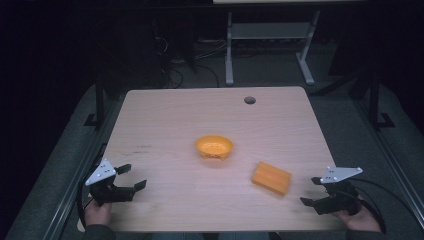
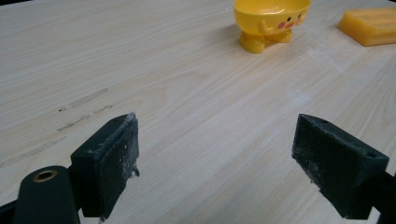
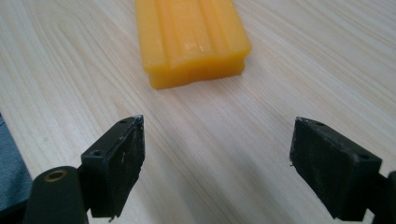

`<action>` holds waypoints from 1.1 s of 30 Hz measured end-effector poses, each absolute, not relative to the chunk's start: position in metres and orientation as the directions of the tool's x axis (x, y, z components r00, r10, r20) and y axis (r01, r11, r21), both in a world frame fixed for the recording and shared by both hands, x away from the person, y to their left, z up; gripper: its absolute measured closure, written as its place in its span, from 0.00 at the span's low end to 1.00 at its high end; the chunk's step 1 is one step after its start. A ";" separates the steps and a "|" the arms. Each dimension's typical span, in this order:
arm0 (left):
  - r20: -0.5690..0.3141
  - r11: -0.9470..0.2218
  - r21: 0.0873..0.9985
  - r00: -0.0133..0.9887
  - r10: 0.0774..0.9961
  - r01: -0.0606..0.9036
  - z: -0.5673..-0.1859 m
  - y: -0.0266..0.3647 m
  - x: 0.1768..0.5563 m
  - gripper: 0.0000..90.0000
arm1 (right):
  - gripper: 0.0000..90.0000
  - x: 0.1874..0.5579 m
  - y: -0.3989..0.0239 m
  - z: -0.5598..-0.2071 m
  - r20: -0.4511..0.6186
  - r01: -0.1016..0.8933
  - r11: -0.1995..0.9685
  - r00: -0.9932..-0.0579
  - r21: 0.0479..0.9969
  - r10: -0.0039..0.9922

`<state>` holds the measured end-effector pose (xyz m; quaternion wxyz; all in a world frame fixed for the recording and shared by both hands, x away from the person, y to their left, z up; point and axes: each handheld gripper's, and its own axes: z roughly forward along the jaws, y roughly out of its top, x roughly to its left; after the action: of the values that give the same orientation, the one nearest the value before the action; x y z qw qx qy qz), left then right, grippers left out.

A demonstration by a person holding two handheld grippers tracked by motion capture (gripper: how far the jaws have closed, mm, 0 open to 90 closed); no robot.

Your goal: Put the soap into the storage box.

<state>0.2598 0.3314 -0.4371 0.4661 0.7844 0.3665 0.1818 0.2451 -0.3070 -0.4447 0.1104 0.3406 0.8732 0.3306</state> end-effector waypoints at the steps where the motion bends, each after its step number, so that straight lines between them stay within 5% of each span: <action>1: -0.053 -0.299 0.866 0.668 0.742 0.401 -0.437 0.331 0.260 0.16 | 0.19 0.246 -0.306 -0.444 0.036 0.522 0.549 -0.746 0.652 0.665; 33: -0.051 -0.296 0.871 0.671 0.740 0.393 -0.437 0.331 0.259 0.16 | 0.18 0.272 -0.274 -0.411 -0.006 0.460 0.655 -0.816 0.600 0.578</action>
<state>0.2595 0.3308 -0.4369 0.4705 0.7835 0.3615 0.1843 0.2716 -0.2738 -0.4105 0.0988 0.2870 0.9042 0.3005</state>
